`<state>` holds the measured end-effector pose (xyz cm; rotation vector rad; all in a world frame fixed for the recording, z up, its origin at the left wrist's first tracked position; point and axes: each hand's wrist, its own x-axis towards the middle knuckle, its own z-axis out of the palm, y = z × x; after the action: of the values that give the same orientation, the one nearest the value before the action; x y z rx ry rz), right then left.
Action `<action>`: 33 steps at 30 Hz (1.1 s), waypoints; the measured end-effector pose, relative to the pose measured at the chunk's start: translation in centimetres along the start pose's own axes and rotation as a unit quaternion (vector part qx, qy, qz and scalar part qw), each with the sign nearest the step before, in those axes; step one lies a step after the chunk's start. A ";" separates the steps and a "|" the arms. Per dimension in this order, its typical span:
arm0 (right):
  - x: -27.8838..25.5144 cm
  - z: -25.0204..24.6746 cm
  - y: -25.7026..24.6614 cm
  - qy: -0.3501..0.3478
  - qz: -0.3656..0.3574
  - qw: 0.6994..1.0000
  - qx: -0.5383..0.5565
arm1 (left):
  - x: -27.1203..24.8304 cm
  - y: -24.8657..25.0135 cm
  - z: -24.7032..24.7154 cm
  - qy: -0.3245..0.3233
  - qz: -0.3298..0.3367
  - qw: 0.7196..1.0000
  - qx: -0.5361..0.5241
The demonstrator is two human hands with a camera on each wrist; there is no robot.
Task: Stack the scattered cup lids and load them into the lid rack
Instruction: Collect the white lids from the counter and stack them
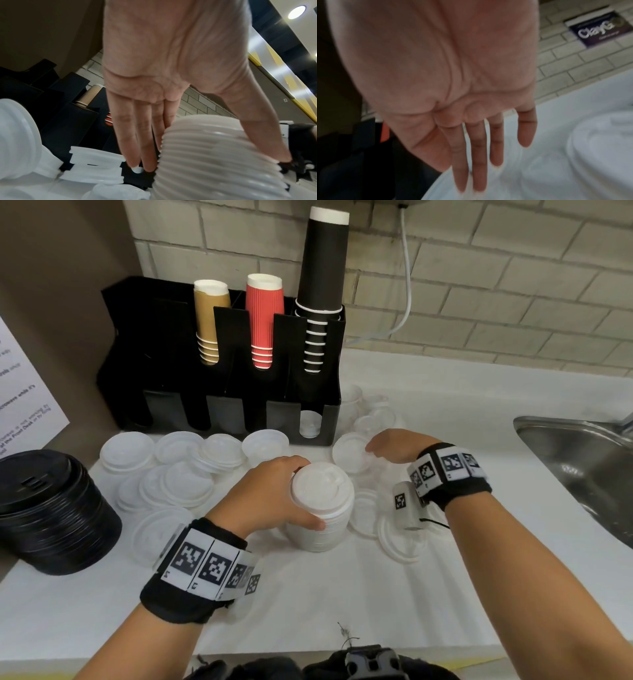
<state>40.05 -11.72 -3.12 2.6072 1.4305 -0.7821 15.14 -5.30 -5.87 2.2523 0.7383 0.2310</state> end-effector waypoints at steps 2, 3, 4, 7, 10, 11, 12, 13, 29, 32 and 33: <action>-0.7 -0.8 1.0 0.011 0.017 0.999 0.043 | 0.0 -0.1 0.0 0.001 -0.001 1.000 -0.002; -1.1 -1.2 1.5 0.005 0.029 0.999 0.045 | 0.0 -0.1 0.1 0.001 -0.002 1.000 -0.002; -1.3 -1.4 2.0 -0.004 0.039 0.999 0.031 | 0.0 -0.1 0.1 0.001 -0.002 1.000 -0.002; -1.6 -1.9 2.6 -0.021 0.056 0.998 -0.031 | 0.1 -0.1 0.1 0.000 -0.002 1.000 -0.004; -0.8 -1.9 2.4 0.027 0.053 0.998 -0.028 | 0.2 -0.2 0.0 -0.001 0.000 1.000 -0.003; -0.3 -1.9 2.3 0.052 0.048 0.997 -0.003 | 0.2 -0.2 0.0 -0.001 0.001 1.000 -0.001; 0.4 -1.8 2.1 0.076 0.041 0.996 0.021 | 0.2 -0.3 0.0 -0.001 0.001 1.000 0.000; 1.2 -1.7 1.9 0.094 0.034 0.994 0.037 | 0.2 -0.3 0.0 0.000 0.002 1.000 0.000; 4.1 -2.3 0.0 0.058 -0.036 0.997 0.028 | 0.7 -0.5 0.0 -0.006 0.006 1.000 0.010; 3.3 -2.8 -0.9 -0.010 -0.079 0.994 0.076 | 0.8 -0.4 0.0 -0.007 0.009 1.000 0.015; 3.6 -2.6 -1.2 -0.004 -0.077 0.995 0.065 | 0.9 -0.3 0.0 -0.008 0.010 1.000 0.015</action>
<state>41.71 -7.48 -2.27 2.6058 1.6489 -0.9300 15.70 -4.60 -6.14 2.2876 0.7152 0.2123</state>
